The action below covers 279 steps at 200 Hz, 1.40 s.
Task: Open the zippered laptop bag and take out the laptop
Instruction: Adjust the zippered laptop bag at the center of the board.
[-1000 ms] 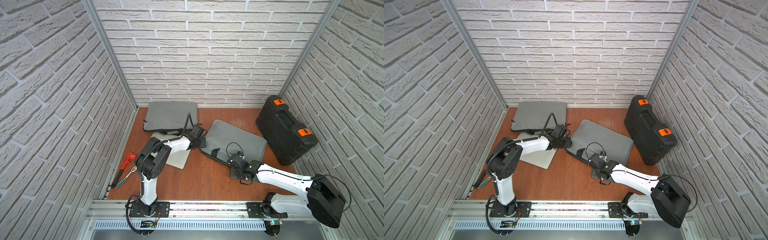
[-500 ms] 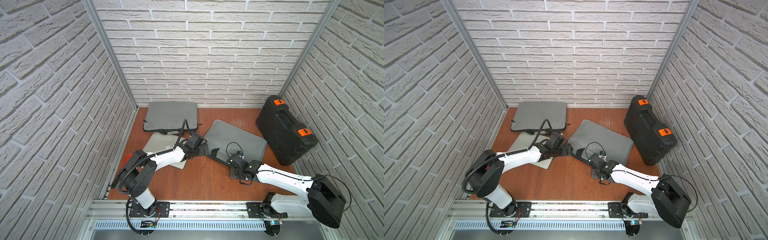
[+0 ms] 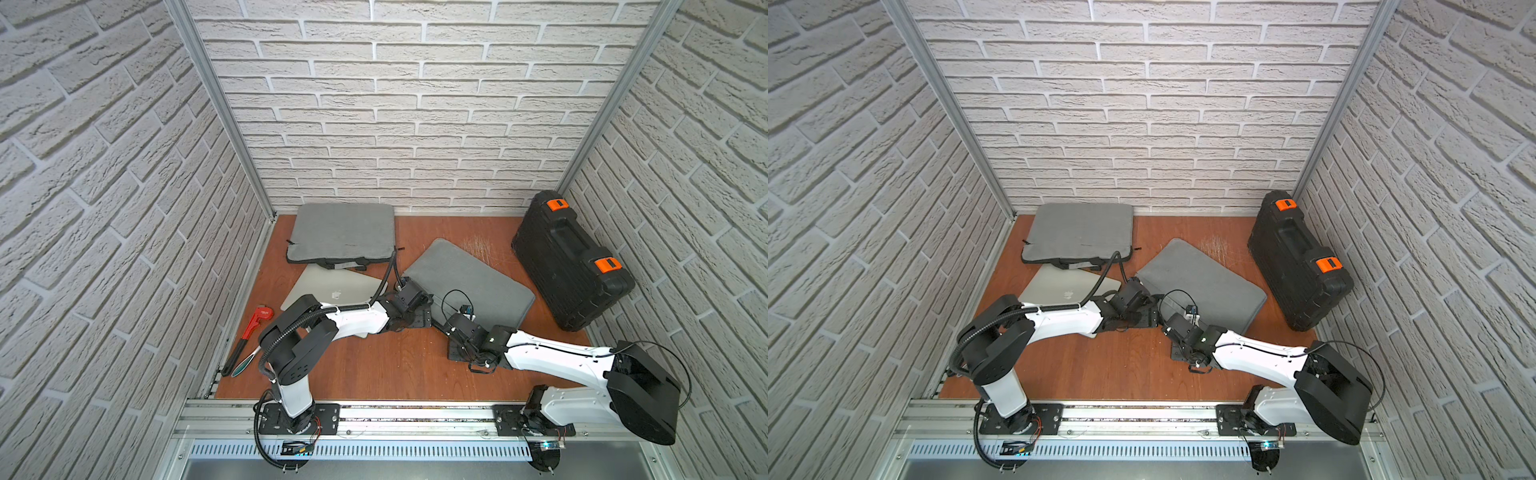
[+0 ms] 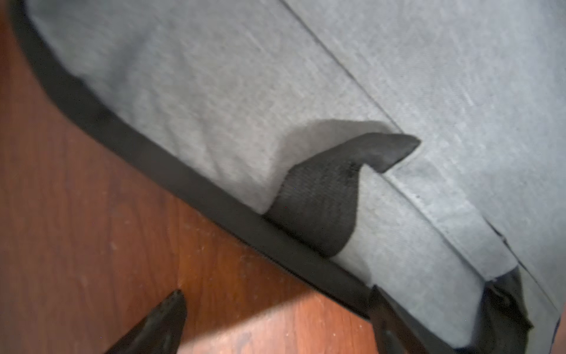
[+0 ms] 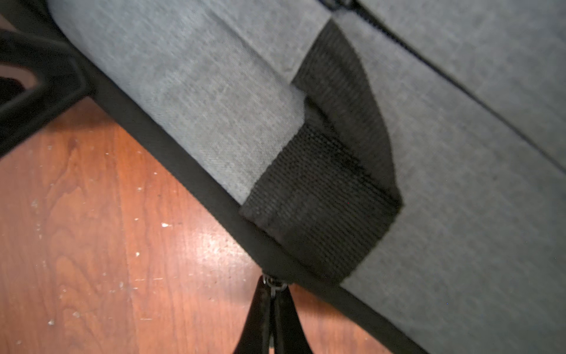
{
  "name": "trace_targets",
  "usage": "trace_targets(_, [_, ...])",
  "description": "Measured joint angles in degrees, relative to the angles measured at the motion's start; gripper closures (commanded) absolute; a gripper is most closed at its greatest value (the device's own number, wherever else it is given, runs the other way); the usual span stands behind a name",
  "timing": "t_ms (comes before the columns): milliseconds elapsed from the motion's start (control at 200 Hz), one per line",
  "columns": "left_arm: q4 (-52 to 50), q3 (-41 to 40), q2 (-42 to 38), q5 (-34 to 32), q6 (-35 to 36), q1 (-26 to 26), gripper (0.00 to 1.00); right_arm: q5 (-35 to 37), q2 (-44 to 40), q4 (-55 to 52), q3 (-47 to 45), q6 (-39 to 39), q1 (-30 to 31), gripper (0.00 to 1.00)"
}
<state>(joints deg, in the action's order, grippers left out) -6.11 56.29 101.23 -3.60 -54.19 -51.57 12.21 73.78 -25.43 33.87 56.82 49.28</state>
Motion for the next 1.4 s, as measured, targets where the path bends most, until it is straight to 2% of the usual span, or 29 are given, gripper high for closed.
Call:
trace_targets(180, [1.25, 1.31, 1.55, 0.59, -0.11, -0.22, 0.14, -0.11, 0.63, 0.72, 0.02, 0.26, 0.46, 0.95])
trace_targets(635, [5.66, -0.04, 1.53, 1.49, -0.98, -0.26, 0.15, -1.81, 3.67, 1.57, 2.97, -0.33, 1.66, 0.95])
trace_targets(735, [5.92, -0.04, 1.53, 1.57, -1.07, -0.26, 0.23, -2.25, 5.20, 2.21, 4.37, -0.68, 2.29, 0.95])
trace_targets(1005, [6.84, -0.04, 2.03, 2.54, -2.05, -0.26, 0.72, -2.40, 5.86, 2.97, 5.16, -1.11, 3.10, 0.95])
trace_targets(1195, [7.52, -0.04, 2.36, 2.91, -3.13, 0.00, 1.00, -2.16, 5.86, 2.91, 5.14, -1.14, 3.10, 0.94])
trace_targets(1395, [7.85, -0.02, 2.75, 3.87, -3.54, 0.96, 1.00, -1.60, 5.84, 2.47, 5.14, -1.31, 3.10, 0.95])
